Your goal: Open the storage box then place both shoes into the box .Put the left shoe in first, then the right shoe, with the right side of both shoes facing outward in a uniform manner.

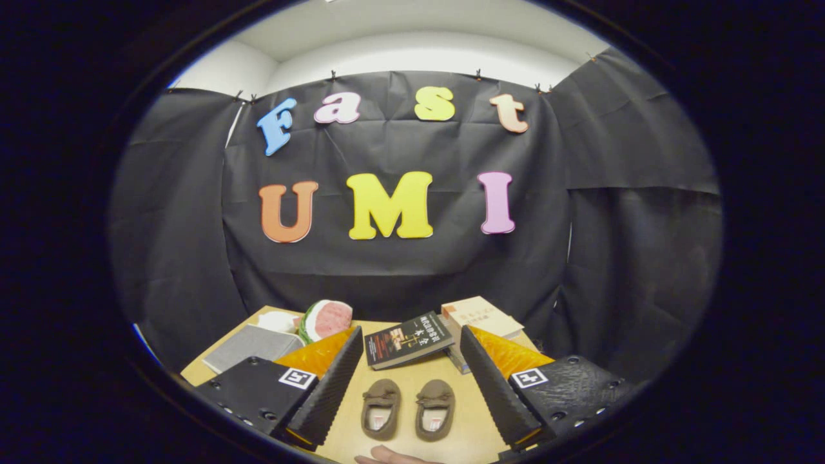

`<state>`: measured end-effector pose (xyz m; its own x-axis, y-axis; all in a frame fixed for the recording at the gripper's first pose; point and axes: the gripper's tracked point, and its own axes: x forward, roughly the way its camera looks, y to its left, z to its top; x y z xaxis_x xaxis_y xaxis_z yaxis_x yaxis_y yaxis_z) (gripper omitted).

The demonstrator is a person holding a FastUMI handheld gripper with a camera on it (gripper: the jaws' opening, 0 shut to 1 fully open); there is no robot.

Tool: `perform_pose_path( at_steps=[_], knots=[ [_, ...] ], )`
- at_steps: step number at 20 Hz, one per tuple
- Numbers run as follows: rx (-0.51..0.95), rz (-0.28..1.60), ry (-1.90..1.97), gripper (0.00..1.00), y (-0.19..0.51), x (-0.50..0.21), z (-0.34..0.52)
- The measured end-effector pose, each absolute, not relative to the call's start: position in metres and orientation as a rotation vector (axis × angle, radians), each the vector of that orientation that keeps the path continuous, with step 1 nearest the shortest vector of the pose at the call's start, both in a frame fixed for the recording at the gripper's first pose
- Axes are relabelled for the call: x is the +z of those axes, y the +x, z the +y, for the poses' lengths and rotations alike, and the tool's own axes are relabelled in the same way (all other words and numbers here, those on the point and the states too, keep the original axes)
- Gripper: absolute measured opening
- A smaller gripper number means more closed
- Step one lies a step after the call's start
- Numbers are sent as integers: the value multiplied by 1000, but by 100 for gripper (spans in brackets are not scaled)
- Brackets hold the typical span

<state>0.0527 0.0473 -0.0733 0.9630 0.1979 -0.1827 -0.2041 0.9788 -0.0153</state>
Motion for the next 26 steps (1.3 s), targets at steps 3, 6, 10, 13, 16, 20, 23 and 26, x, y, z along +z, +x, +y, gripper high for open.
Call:
perform_pose_path(
  at_steps=[3,6,10,13,16,20,23,26],
  knots=[
    [290,224,-47,94,72,-97,82],
    [416,296,-17,95,90,-128,130],
    [511,486,108,95,109,-186,185],
    [578,624,163,95,122,-232,229],
    [682,777,241,96,125,-277,266],
    [801,951,421,96,123,-312,307],
    [893,1058,531,95,120,-339,320],
    [973,1191,677,96,120,-358,337]
  ],
)
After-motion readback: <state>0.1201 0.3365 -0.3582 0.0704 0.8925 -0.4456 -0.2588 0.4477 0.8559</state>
